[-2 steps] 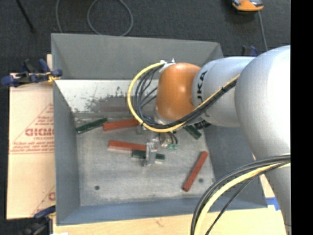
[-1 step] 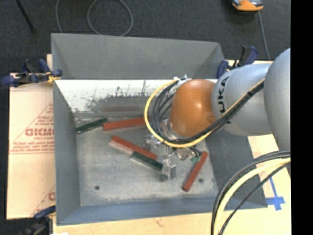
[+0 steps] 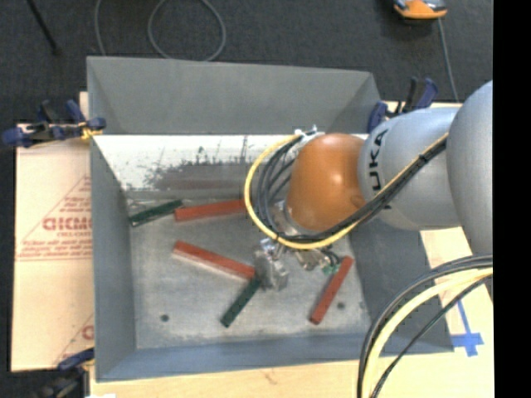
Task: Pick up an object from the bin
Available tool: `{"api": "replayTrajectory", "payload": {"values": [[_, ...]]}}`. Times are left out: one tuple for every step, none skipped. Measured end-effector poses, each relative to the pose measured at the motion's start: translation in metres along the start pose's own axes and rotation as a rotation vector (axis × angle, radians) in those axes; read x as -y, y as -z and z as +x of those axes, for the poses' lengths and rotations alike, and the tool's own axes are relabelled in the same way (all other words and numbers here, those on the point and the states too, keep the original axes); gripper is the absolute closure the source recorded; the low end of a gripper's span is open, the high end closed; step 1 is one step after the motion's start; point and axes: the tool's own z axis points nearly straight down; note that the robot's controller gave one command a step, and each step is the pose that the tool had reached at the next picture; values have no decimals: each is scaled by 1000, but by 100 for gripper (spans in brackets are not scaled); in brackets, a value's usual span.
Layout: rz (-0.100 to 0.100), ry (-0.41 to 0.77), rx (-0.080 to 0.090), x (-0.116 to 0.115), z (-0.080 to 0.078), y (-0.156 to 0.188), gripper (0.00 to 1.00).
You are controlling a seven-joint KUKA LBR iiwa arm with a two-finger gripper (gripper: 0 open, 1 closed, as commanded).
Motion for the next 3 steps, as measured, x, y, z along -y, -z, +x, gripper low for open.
{"api": "replayTrajectory", "payload": {"values": [[-1, -1, -1, 0, 0, 0, 0], [-4, 52, -2, -75, 9, 5, 0], [-1, 43, 0, -69, 9, 5, 100]]}}
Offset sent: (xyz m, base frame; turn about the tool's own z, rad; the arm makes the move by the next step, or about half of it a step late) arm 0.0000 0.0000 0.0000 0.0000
